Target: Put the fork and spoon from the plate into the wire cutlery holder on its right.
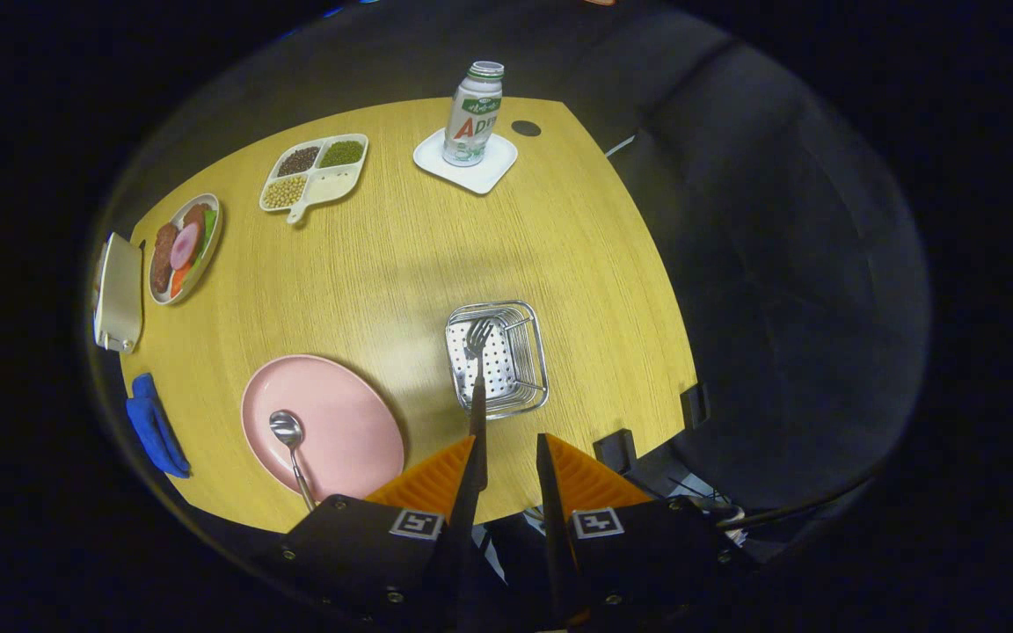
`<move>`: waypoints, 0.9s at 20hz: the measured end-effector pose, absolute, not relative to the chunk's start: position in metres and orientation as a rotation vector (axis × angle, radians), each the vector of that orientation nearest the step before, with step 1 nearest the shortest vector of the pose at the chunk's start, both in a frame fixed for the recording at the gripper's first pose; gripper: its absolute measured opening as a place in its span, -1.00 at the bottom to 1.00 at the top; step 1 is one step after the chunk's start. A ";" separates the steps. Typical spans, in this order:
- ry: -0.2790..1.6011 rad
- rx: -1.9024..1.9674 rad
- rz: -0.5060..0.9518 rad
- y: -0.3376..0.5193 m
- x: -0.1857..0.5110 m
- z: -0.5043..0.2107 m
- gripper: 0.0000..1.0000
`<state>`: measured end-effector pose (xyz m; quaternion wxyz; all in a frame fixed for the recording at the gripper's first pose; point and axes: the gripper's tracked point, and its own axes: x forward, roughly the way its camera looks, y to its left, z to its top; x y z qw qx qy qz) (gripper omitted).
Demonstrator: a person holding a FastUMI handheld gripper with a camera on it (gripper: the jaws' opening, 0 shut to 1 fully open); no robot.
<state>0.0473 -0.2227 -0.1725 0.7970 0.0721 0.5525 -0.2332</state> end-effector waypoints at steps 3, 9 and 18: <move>1.118 0.156 -0.529 -0.211 0.039 -0.157 -0.22; 0.881 0.089 -0.545 -0.182 0.044 -0.110 -0.22; 0.547 -0.009 -0.410 -0.084 0.081 -0.082 -0.22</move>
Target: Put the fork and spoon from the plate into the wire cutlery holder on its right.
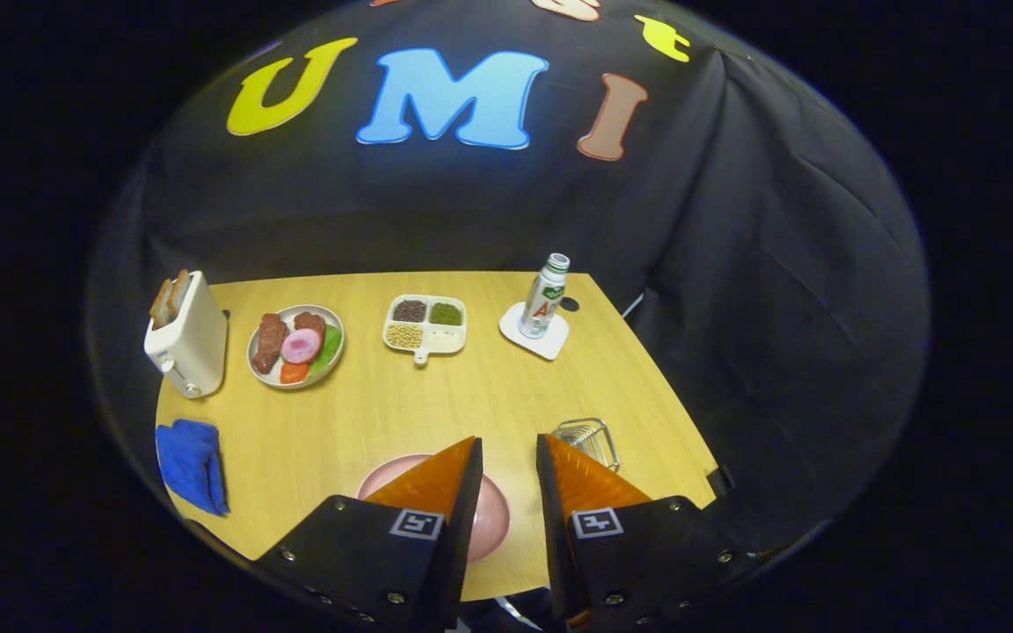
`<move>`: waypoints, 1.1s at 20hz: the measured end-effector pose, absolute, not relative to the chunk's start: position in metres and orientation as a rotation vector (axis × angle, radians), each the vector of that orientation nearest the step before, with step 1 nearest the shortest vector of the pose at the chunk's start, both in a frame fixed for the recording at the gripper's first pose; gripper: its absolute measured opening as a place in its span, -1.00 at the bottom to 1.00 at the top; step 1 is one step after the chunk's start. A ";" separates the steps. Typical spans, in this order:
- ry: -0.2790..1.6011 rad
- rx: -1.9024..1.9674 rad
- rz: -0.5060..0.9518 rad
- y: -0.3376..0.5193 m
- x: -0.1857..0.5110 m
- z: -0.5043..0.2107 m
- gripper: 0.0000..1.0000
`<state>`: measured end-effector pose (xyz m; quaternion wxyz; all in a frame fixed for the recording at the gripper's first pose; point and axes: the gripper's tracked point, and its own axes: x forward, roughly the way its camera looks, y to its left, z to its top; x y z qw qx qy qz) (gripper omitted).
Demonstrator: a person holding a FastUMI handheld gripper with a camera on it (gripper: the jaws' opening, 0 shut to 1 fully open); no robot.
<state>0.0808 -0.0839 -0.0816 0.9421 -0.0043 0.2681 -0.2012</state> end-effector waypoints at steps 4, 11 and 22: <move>0.498 -0.075 -0.305 -0.035 0.093 -0.105 -0.22; 0.554 -0.081 -0.213 0.004 0.094 -0.165 -0.23; 0.759 -0.078 -0.167 0.011 0.105 -0.238 -0.22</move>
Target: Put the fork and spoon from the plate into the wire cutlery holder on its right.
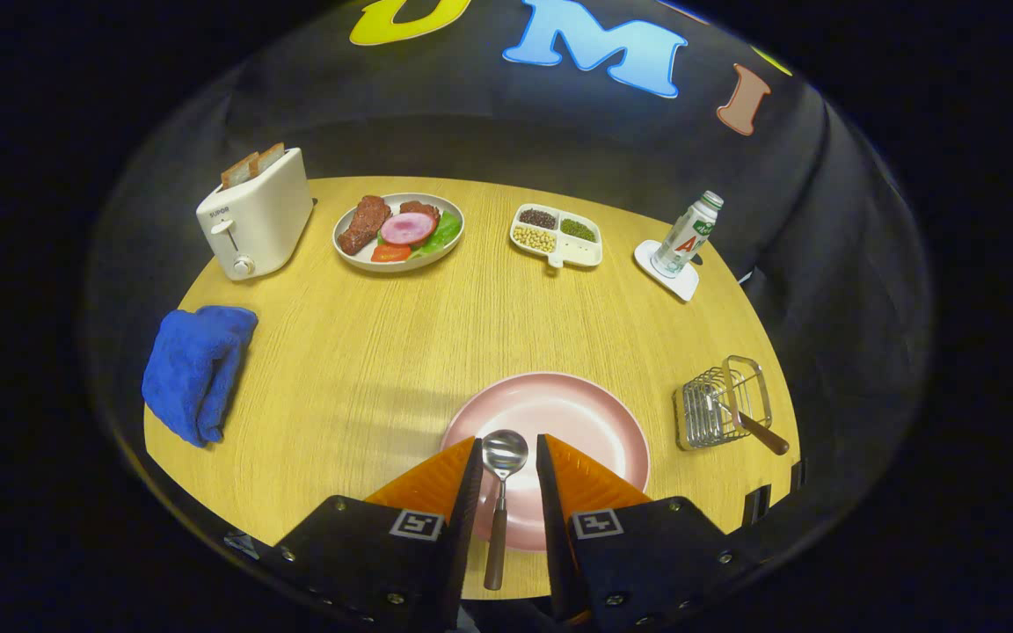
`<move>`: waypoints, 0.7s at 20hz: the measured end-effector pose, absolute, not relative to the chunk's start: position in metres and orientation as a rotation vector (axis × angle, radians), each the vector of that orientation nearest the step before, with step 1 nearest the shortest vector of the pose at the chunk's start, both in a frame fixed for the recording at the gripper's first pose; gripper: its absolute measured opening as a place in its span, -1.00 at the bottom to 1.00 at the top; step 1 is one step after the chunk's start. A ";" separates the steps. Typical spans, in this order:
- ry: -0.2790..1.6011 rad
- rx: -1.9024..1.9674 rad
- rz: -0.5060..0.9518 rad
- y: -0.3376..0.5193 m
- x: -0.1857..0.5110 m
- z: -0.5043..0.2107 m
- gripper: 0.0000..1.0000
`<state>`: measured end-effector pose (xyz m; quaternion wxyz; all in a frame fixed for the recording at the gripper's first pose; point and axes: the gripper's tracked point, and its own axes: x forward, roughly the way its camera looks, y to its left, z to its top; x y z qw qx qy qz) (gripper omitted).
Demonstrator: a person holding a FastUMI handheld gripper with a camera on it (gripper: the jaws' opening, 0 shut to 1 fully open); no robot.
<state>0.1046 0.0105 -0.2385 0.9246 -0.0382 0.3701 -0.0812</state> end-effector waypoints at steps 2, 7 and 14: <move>0.797 -0.064 -0.158 0.012 0.107 -0.251 -0.22; 0.909 0.019 -0.152 0.010 0.104 -0.282 -0.22; 1.049 0.093 -0.119 0.012 0.097 -0.328 -0.22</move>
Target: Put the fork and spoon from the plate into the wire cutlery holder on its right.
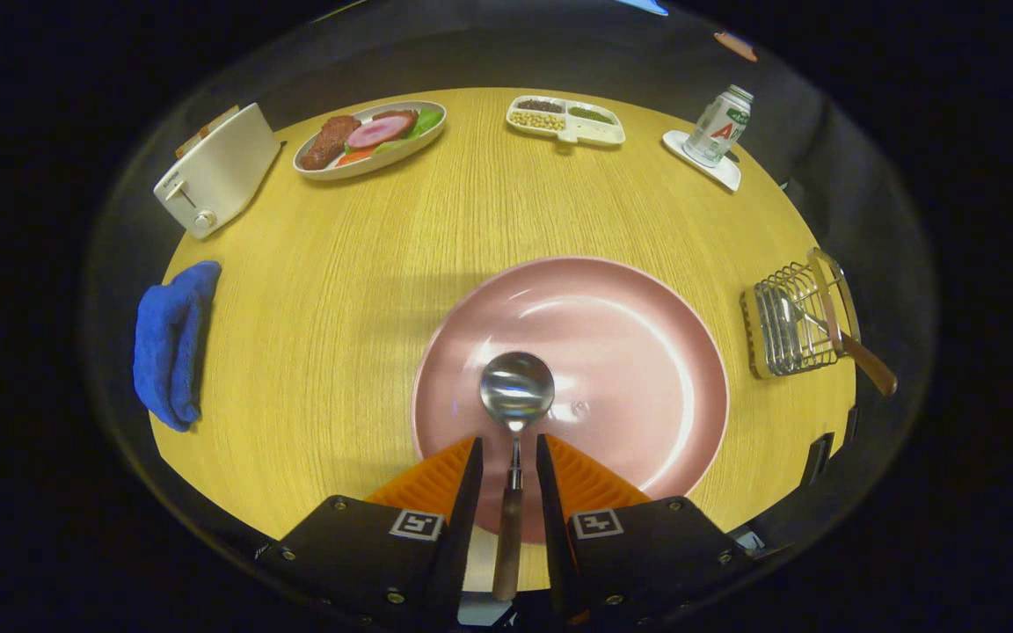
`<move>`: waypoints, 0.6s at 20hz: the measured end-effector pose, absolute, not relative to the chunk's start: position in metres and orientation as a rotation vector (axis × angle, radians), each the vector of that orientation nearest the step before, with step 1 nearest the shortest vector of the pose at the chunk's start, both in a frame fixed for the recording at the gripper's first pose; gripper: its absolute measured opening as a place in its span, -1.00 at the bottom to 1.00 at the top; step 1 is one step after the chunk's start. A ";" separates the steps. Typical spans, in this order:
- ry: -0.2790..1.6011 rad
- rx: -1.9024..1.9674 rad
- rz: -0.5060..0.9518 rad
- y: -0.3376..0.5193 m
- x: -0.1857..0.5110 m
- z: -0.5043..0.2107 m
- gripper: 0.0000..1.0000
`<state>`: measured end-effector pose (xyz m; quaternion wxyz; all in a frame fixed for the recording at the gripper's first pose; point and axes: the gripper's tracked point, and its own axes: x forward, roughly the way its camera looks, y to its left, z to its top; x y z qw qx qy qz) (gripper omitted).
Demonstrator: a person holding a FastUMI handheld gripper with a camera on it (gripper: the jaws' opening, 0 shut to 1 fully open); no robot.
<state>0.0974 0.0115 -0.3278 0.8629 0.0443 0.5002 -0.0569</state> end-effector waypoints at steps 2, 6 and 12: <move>1.078 0.112 -0.109 0.013 0.097 -0.335 -0.22; 1.105 0.166 -0.116 0.010 0.100 -0.339 -0.22; 1.178 0.173 -0.125 0.005 0.097 -0.340 -0.40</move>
